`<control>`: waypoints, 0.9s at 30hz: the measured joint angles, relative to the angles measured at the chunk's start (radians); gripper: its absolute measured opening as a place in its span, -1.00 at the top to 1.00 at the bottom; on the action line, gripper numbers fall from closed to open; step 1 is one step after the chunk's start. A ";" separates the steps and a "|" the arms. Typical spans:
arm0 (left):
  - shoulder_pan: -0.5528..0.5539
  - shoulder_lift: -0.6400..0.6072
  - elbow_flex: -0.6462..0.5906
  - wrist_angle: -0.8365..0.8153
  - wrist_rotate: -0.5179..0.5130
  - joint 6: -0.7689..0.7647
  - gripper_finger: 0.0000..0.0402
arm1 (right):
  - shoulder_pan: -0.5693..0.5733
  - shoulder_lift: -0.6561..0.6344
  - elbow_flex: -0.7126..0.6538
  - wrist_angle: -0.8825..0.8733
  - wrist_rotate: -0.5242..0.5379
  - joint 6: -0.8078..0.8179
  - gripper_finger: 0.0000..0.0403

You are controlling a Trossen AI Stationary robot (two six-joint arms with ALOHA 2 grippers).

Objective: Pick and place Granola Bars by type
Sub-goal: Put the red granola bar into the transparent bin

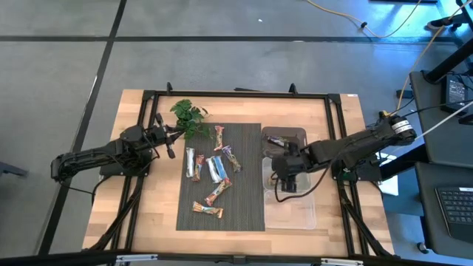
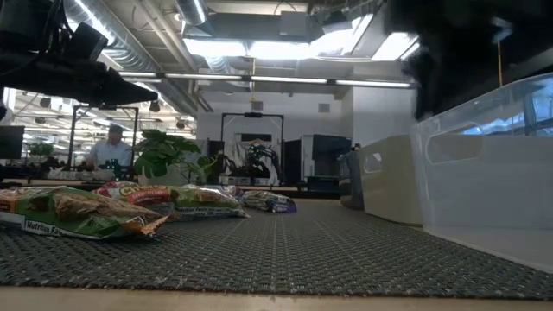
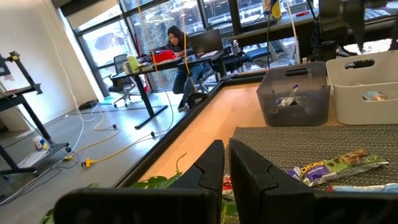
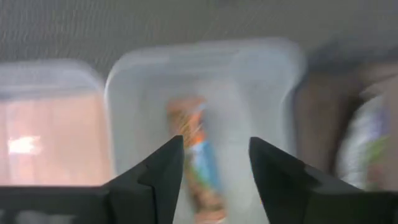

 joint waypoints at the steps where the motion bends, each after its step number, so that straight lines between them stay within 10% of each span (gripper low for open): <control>1: 0.000 0.000 0.000 0.000 0.000 0.000 0.91 | 0.000 0.000 0.027 0.009 0.036 -0.027 0.08; 11: 0.000 0.000 0.000 0.000 0.000 0.000 0.91 | -0.015 0.000 0.122 0.424 0.072 -0.437 0.08; 27: 0.000 0.000 0.000 0.000 0.000 0.000 0.91 | -0.280 0.015 0.122 0.611 -0.002 -0.380 -0.41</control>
